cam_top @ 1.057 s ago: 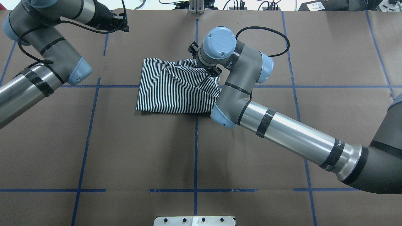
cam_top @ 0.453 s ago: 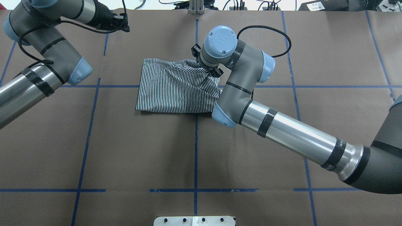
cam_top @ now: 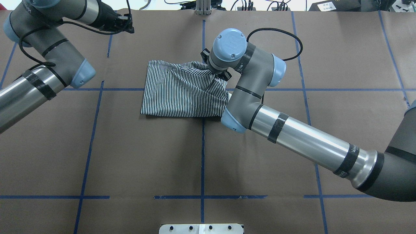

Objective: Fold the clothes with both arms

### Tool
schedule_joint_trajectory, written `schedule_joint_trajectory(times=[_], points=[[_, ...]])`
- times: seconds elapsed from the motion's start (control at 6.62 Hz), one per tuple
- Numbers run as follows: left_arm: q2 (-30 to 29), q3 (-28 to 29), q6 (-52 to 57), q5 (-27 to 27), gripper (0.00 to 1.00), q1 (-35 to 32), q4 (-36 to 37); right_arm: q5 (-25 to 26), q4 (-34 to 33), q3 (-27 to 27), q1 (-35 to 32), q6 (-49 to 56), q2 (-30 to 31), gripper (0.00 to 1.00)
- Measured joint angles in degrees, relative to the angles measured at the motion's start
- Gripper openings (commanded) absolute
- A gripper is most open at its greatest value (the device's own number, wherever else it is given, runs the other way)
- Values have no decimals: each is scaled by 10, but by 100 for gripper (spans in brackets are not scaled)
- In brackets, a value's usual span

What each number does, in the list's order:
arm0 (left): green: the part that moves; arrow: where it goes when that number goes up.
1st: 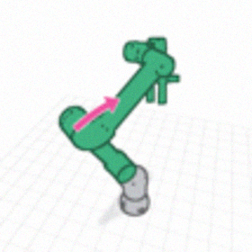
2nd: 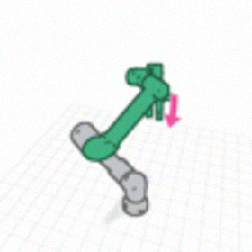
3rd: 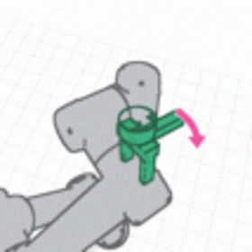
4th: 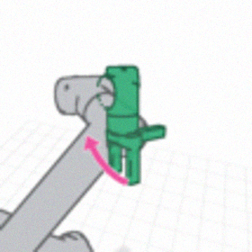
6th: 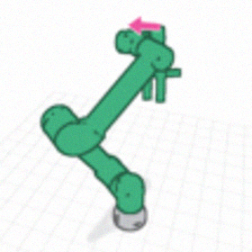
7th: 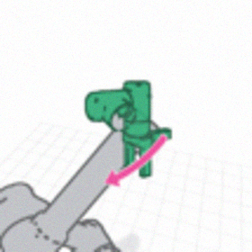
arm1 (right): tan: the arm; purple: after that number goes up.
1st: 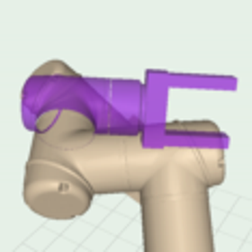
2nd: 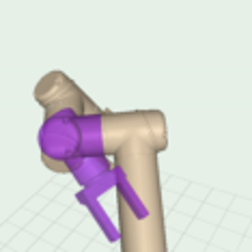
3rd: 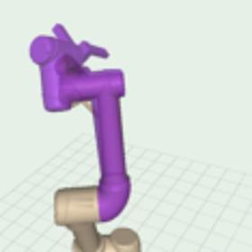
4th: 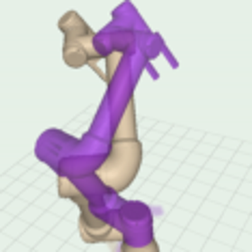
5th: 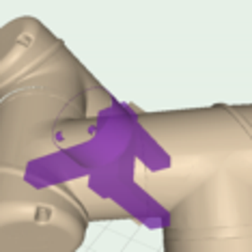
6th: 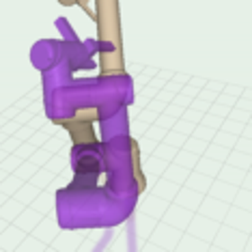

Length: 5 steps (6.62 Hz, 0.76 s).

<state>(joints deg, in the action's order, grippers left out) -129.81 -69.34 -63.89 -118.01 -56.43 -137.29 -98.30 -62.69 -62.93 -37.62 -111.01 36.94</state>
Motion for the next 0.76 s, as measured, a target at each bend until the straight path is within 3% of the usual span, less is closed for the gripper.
schedule_joint_trajectory(times=[0.76], points=[[-1,-22,-1,-1,0,0,23,-21,-1,16,-32,45,0,0]])
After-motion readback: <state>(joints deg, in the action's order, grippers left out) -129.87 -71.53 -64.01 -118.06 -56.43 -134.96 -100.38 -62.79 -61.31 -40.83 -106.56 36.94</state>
